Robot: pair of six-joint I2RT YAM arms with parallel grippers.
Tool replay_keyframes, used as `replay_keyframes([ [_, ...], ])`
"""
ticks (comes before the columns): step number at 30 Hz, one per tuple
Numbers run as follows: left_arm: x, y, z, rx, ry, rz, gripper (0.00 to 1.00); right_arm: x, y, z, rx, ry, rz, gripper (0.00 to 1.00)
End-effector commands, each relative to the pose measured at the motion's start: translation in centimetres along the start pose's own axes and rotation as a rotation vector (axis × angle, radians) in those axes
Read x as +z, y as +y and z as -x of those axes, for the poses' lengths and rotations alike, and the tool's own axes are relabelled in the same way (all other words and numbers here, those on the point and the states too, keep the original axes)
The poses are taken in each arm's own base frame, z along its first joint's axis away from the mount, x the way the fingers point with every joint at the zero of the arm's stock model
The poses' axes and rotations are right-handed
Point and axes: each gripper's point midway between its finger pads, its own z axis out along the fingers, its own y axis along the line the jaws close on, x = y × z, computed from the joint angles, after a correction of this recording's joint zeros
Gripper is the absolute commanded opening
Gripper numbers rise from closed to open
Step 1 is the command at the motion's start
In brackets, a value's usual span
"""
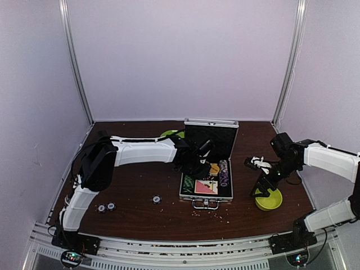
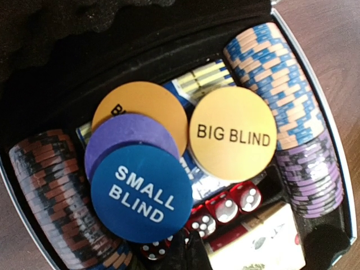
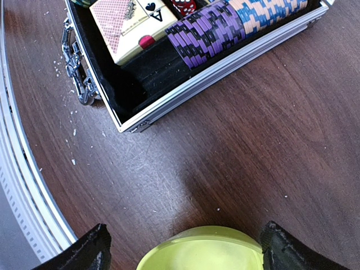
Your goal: Pack up texas hold em set
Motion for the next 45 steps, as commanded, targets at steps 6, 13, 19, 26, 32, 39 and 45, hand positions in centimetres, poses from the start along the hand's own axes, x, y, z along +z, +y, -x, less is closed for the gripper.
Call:
replay_keyframes([
  [6,0.4,2.2,2.1,-0.012,-0.04,0.076,0.0,-0.3,-0.3,0.5,-0.011,-0.005,-0.008,0.93],
  [13,0.8,2.8,3.1,-0.024,-0.058,0.082,0.0,-0.4,-0.3,0.5,-0.011,-0.005,-0.009,0.94],
  [19,0.1,2.4,3.2,-0.02,-0.065,0.063,0.0,-0.4,-0.3,0.6,-0.013,-0.008,-0.01,0.94],
  [26,-4.7,0.4,3.9,0.036,-0.123,0.001,0.0,-0.6,-0.2,0.7,-0.016,-0.017,-0.013,0.94],
  [32,-8.9,-2.2,0.3,0.157,-0.092,-0.009,0.18,-0.8,-0.2,0.9,-0.018,-0.026,-0.015,0.94],
  [39,-11.8,0.2,-8.9,0.144,0.037,0.048,0.26,-1.1,-0.3,1.0,-0.024,-0.035,-0.027,0.95],
  [45,-14.0,4.7,-15.1,0.071,0.112,0.121,0.38,-1.0,-0.3,1.0,-0.023,-0.033,-0.03,0.95],
])
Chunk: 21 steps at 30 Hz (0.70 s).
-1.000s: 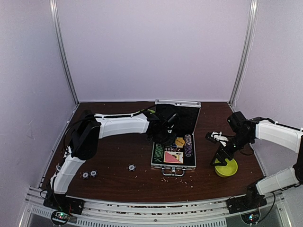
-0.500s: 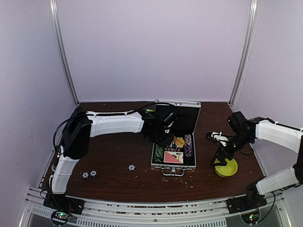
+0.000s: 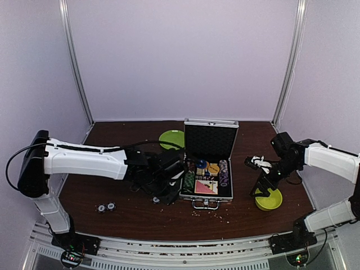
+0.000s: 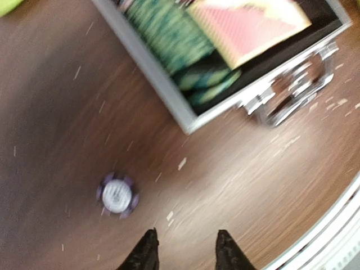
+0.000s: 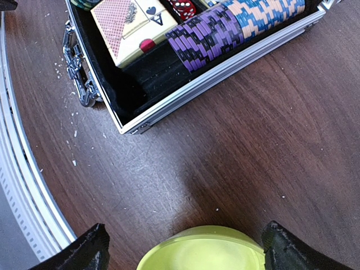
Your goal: Pack up texas hold em set
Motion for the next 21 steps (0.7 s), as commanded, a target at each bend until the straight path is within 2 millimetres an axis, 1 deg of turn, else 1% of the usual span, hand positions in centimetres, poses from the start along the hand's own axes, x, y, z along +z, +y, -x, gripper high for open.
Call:
replay_keyframes([
  [1,-1.1,3.3,-3.7,-0.075,0.044,0.086,0.41,-0.8,-0.4,0.8,-0.019,-0.026,-0.026,0.95],
  [2,-1.0,3.9,-4.5,-0.076,0.06,0.104,0.44,-0.8,-0.3,0.8,-0.018,-0.025,-0.026,0.95],
  [4,-0.9,4.4,-5.6,-0.072,0.089,0.116,0.49,-0.8,-0.3,0.8,-0.018,-0.026,-0.027,0.95],
  [6,-0.5,4.7,-6.3,-0.069,0.127,0.113,0.53,-0.8,-0.4,0.8,-0.018,-0.026,-0.028,0.95],
  [8,-0.1,4.7,-6.7,-0.068,0.156,0.095,0.58,-0.8,-0.4,0.8,-0.019,-0.027,-0.029,0.95],
  [10,0.3,4.7,-6.8,-0.073,0.178,0.077,0.62,-0.8,-0.4,0.8,-0.019,-0.027,-0.029,0.95],
  [13,1.1,5.1,-6.7,-0.076,0.2,0.077,0.66,-0.7,-0.4,0.8,-0.018,-0.024,-0.027,0.95],
  [16,1.8,6.0,-6.8,-0.102,0.229,0.095,0.67,-0.6,-0.5,0.7,-0.016,-0.019,-0.027,0.95],
  [21,2.8,6.7,-6.4,-0.119,0.235,0.081,0.67,-0.5,-0.5,0.6,-0.016,-0.013,-0.024,0.95],
])
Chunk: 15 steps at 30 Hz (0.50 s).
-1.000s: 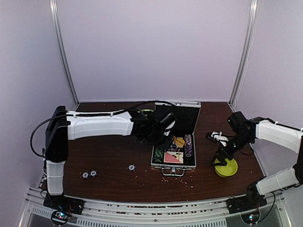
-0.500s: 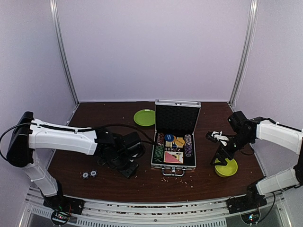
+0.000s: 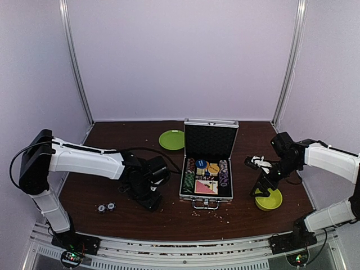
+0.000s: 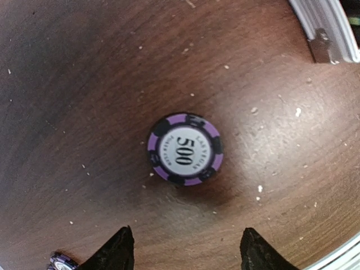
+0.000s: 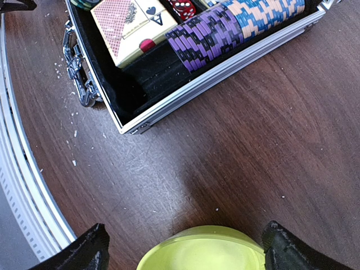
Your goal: Pack up texas hold em set
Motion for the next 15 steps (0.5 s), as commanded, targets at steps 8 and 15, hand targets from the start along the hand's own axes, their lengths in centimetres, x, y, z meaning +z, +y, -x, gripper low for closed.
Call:
replay_keyframes([
  [8,1.4,0.1,3.3,-0.017,-0.014,-0.069,0.67,-0.3,-0.6,0.5,-0.012,-0.002,-0.024,0.95],
  [15,2.3,-0.1,4.4,-0.02,0.001,-0.087,0.66,-0.2,-0.7,0.3,-0.009,0.006,-0.027,0.95],
])
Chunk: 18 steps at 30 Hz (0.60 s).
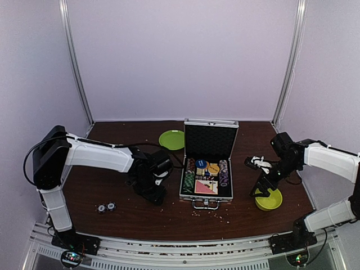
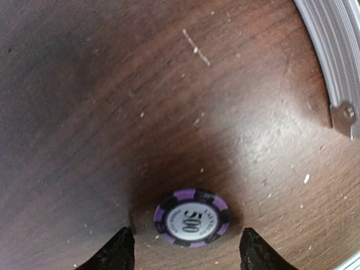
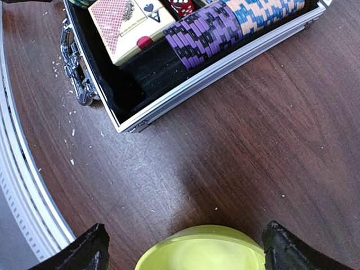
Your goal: Pack up texas hold em set
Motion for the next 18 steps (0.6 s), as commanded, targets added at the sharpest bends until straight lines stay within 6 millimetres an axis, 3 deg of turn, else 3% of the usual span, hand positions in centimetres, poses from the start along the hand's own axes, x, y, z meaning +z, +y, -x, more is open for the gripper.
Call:
replay_keyframes([
  [1,0.2,-0.7,1.5,0.005,-0.019,-0.044,0.65,-0.3,-0.6,0.4,-0.012,-0.002,-0.024,0.95],
  [18,1.6,-0.4,1.1,-0.002,0.028,-0.037,0.54,-0.3,-0.6,0.4,-0.014,0.002,-0.024,0.95],
])
